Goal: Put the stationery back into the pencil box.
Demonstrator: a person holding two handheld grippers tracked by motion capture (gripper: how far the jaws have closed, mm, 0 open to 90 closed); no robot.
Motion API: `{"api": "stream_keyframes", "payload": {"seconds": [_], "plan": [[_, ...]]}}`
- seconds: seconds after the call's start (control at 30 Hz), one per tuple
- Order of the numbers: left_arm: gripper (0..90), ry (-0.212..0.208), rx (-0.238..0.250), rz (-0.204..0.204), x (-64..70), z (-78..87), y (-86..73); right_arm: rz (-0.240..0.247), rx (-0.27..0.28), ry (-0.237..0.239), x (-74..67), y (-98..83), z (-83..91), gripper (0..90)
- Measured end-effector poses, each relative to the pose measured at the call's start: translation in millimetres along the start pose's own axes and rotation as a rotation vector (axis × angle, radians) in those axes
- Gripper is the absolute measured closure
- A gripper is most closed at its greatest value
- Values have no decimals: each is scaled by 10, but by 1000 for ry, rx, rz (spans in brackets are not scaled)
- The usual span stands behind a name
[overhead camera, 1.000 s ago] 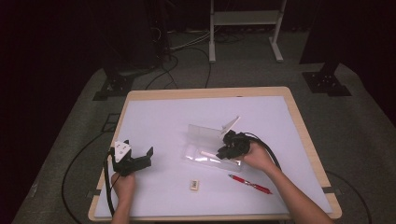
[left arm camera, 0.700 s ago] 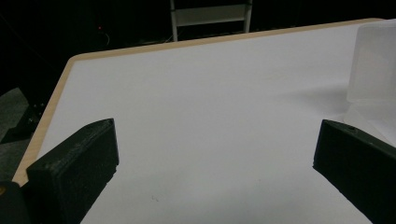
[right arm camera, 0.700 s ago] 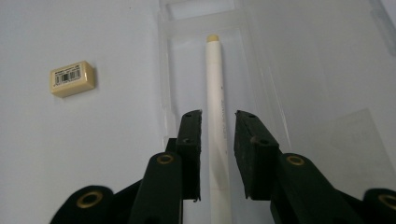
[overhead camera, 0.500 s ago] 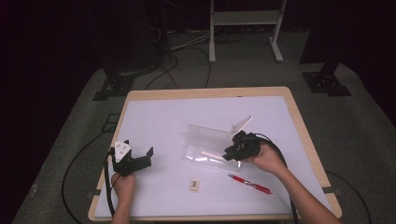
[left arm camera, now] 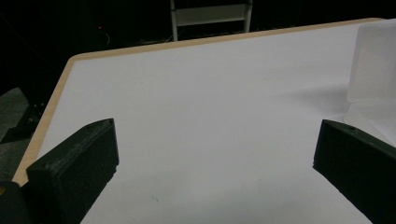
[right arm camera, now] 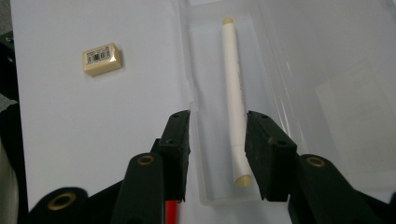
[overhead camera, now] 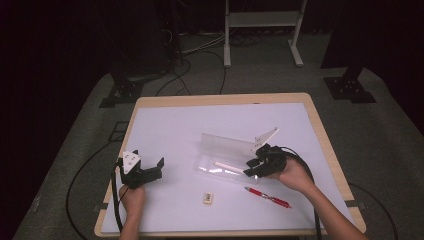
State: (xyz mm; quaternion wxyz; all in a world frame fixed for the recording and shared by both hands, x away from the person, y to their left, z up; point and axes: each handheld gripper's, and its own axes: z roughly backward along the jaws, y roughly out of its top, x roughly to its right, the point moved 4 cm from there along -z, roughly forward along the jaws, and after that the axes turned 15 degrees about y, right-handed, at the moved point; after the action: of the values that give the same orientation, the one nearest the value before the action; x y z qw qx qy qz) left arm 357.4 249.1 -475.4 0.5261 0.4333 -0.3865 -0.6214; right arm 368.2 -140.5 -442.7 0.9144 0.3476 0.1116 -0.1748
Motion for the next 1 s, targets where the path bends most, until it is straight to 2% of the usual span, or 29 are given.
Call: {"api": "stream_keyframes", "payload": {"seconds": [0.7,1.0], "plan": [[0,0,0,-4,4,2,0,-36,27,-3,-98,-311,124,453],[0,1,0,-3,6,2,0,-42,24,-7,-120,-447,153,448]]}}
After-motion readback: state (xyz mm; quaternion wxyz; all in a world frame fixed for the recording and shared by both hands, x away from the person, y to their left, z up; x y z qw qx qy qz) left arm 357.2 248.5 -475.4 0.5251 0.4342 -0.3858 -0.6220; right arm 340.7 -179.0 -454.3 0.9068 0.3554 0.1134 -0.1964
